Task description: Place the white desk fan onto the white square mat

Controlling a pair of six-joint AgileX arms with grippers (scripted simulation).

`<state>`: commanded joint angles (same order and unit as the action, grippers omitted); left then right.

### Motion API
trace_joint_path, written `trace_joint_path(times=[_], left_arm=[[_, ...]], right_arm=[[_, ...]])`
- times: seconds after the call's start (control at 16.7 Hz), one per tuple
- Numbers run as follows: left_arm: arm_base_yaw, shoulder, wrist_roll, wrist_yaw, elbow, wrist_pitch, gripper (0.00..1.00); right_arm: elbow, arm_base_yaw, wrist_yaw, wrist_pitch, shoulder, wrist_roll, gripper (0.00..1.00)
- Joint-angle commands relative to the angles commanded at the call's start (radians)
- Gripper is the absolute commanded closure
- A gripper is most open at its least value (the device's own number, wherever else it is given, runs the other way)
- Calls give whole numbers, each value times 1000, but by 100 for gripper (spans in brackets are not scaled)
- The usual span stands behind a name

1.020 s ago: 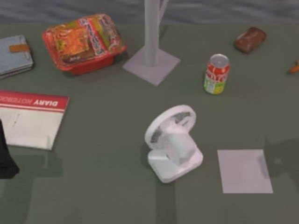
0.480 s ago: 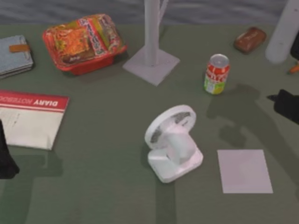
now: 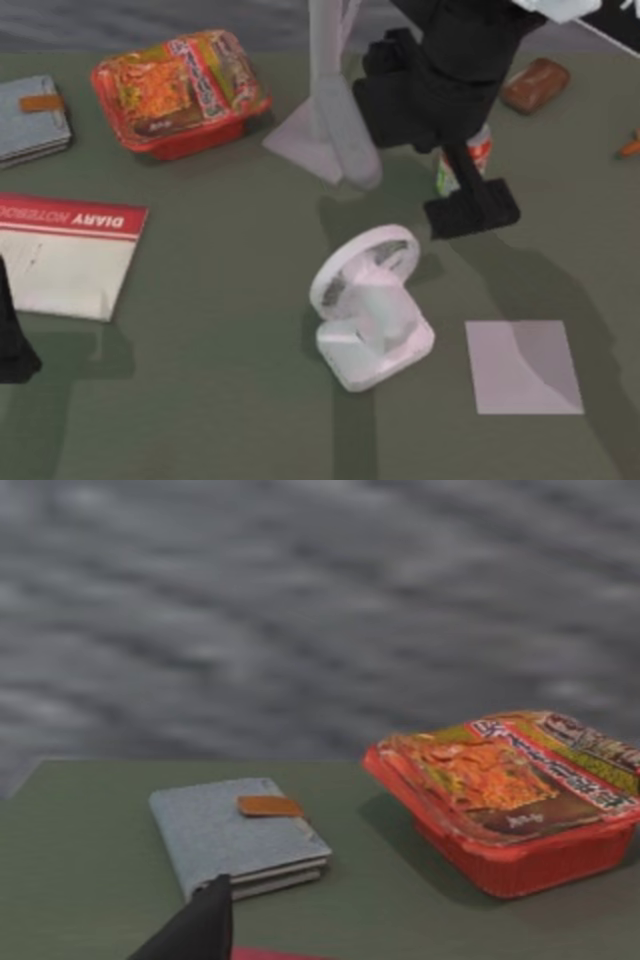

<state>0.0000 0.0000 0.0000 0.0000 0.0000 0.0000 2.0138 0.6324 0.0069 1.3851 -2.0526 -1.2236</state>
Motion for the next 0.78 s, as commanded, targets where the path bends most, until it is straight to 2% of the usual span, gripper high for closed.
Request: trace_joint_path(times=[0.3,0.78], left_arm=[[0,0,0,0,0,0,0],[0,0,0,0,0,0,0]], right_arm=[[239,73,-2,153,-218,-143,0],[245,79,-3,150,-235,-160,0]])
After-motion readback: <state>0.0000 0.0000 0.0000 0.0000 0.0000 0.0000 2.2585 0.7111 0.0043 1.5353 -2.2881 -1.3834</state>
